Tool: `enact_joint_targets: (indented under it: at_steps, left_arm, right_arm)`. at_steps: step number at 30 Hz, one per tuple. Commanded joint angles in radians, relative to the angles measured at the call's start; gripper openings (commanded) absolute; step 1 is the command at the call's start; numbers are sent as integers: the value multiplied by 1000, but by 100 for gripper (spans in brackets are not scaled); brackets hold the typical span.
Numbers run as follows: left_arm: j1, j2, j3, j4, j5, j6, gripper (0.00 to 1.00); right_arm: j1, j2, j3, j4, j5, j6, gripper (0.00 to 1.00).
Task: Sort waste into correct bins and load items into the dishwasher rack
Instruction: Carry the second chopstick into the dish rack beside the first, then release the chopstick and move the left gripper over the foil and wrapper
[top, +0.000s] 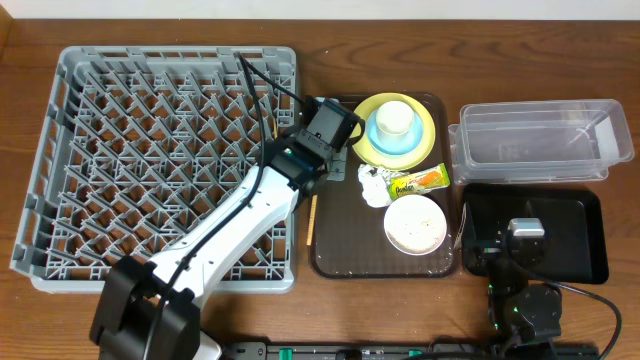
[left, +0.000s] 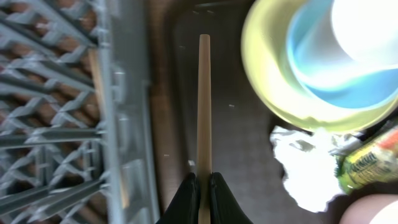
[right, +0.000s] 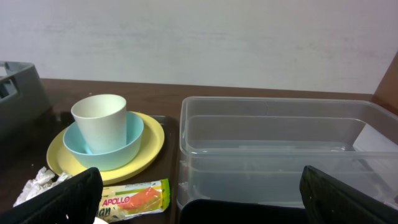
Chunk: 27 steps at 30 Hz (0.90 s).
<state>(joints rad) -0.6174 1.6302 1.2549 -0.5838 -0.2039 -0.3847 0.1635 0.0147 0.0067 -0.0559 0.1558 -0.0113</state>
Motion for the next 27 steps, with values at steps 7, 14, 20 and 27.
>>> enact_joint_targets:
  at_steps: [7,14,20,27]
  left_arm:
    - [3,-24,0,-40,-288,14,6]
    - [41,-15,-6,-43,-340,52,6]
    - [83,29,-8,-37,-338,60,6]
    - [86,73,-8,-16,-327,59,6]
  right_arm:
    - [-7,0,-2,-4,0,-5,99]
    - [-7,0,-2,-4,0,-5,99]
    - [-7,0,-2,-4,0,-5,99]
    - [-7,0,-2,-4,1,-5,98]
